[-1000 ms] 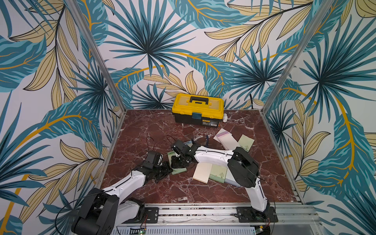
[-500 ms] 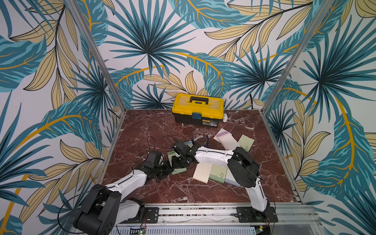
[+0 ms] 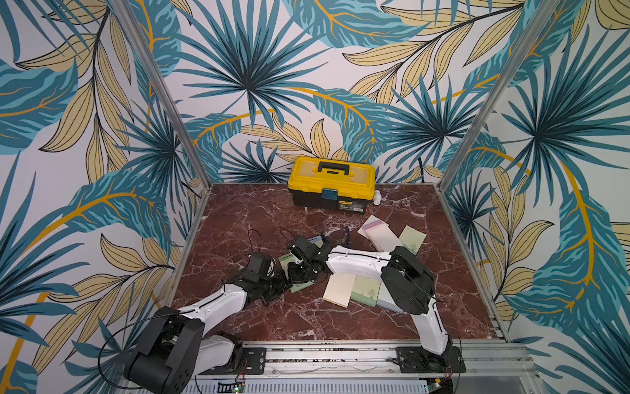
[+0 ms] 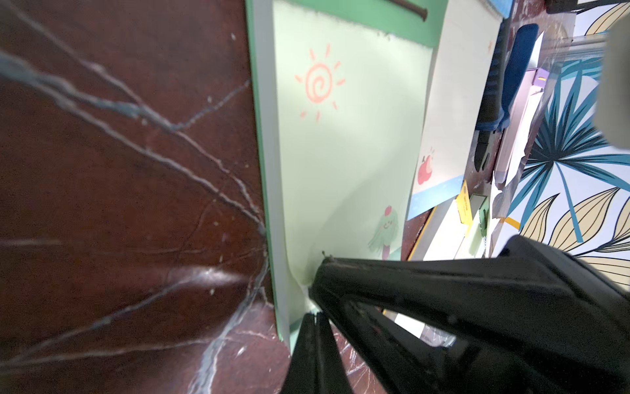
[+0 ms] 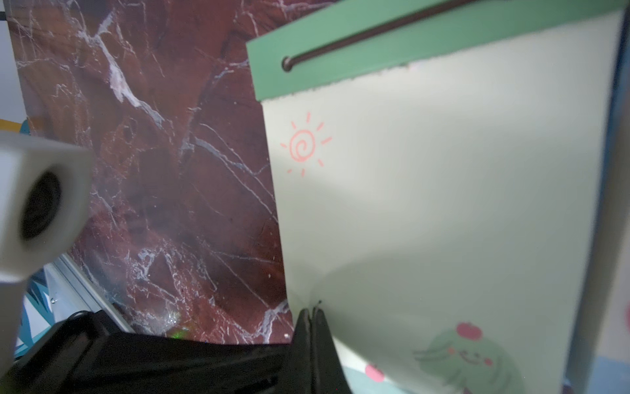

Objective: Tear off pages from different memo pads
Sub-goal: Pick up the memo pad from the center of the board.

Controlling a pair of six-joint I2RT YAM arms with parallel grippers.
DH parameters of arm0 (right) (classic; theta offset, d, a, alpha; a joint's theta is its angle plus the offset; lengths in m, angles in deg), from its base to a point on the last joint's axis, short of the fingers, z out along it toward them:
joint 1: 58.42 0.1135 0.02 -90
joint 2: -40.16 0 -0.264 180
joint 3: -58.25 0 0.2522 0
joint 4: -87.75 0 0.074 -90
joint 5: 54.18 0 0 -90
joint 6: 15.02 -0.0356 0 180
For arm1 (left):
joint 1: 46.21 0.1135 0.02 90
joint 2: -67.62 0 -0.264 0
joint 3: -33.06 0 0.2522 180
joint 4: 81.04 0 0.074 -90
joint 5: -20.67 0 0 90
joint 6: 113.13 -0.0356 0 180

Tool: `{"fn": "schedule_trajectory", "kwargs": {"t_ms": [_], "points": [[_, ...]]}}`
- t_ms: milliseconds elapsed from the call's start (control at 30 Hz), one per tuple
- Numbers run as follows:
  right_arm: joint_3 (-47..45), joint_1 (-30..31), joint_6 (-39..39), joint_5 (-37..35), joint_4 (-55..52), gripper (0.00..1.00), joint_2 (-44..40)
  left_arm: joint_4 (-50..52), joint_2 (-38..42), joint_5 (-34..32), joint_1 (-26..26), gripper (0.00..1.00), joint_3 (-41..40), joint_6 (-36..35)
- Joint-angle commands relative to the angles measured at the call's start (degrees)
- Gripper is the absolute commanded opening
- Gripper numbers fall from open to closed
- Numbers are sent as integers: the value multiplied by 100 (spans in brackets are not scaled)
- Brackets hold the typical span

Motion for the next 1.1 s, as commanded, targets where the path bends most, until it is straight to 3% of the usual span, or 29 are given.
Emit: {"fn": "schedule_trajectory", "kwargs": {"t_ms": [0, 300, 433, 533, 733, 800, 1067], "points": [[-119, 25, 135, 154, -243, 0, -94, 72, 161, -77, -11, 0, -9, -139], [365, -129, 891, 433, -927, 0, -242, 1134, 1034, -146, 39, 1, 71, -620], [512, -238, 1325, 593, -1160, 0, -447, 1402, 1304, -25, 103, 21, 147, -1025], [741, -319, 1616, 659, -1478, 0, -529, 1499, 1402, -30, 177, 29, 161, -1234], [1076, -467, 1918, 741, -1880, 0, -682, 1323, 1670, 6, 363, 60, -70, -1245], [1158, -503, 1974, 795, -1989, 0, -705, 972, 1630, 74, 362, 64, -210, -1198], [1333, -585, 2102, 1017, -2177, 0, -728, 461, 859, 141, 375, 66, -213, -1348]]}}
